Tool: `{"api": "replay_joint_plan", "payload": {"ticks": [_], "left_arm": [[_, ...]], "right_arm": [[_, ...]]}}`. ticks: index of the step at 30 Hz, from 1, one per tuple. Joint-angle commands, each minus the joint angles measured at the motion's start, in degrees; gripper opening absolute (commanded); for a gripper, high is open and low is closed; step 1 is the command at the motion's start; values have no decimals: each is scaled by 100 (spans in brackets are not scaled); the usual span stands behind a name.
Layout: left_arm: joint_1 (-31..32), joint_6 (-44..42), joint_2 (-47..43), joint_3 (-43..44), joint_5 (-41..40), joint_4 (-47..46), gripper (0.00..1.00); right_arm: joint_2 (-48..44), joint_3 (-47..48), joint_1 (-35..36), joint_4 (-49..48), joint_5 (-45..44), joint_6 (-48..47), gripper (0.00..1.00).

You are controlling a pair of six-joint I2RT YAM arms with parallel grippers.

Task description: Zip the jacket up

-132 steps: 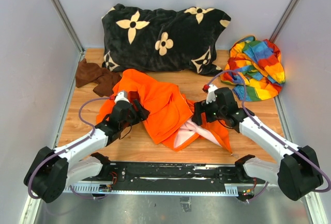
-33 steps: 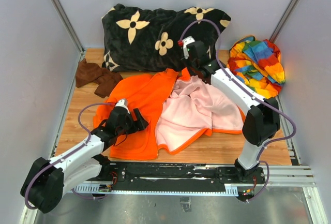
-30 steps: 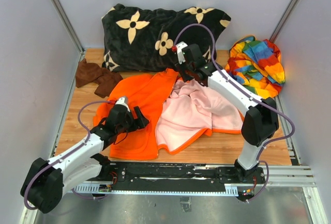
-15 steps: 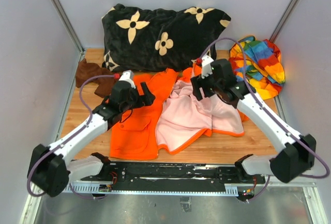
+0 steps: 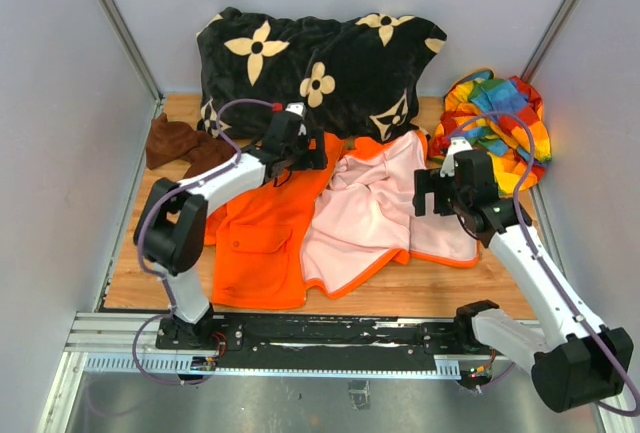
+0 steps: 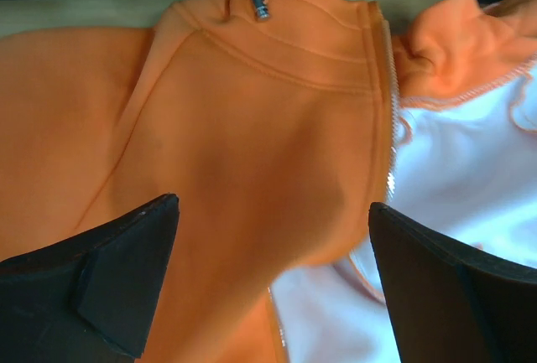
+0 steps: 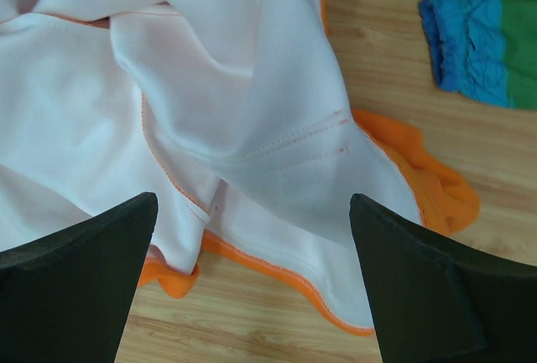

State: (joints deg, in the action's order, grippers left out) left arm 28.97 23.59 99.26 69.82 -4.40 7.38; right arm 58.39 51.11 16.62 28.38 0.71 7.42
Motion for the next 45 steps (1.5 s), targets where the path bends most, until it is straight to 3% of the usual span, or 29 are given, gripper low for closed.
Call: {"api": "replay_joint_plan", "payload": {"ticks": [1, 8, 18, 27, 37, 41, 45], "left_arm": [[-10, -317, 848, 750, -209, 297, 99], [-601, -252, 1645, 1033, -712, 506, 99], [-1981, 111, 1446, 431, -702, 272, 99], [-1817, 344, -9, -414, -169, -26, 99], [-751, 444, -1830, -1859, 46, -254, 99], [-669, 678, -2442, -2499, 679, -554, 99], [-666, 798, -3076, -2962, 866, -663, 99]], "right_arm": [[-369, -388, -385, -99, -341, 505, 98], [-266, -689, -530, -247, -413, 644, 98], [-174, -862, -1115, -649, 170, 885, 98], [138, -788, -1492, -786, 567, 828, 98], [1028, -702, -1548, -979, 931, 786, 100], [1092, -698, -1539, -1014, 1227, 743, 82], [943, -689, -1459, -1066, 1436, 720, 37]]}}
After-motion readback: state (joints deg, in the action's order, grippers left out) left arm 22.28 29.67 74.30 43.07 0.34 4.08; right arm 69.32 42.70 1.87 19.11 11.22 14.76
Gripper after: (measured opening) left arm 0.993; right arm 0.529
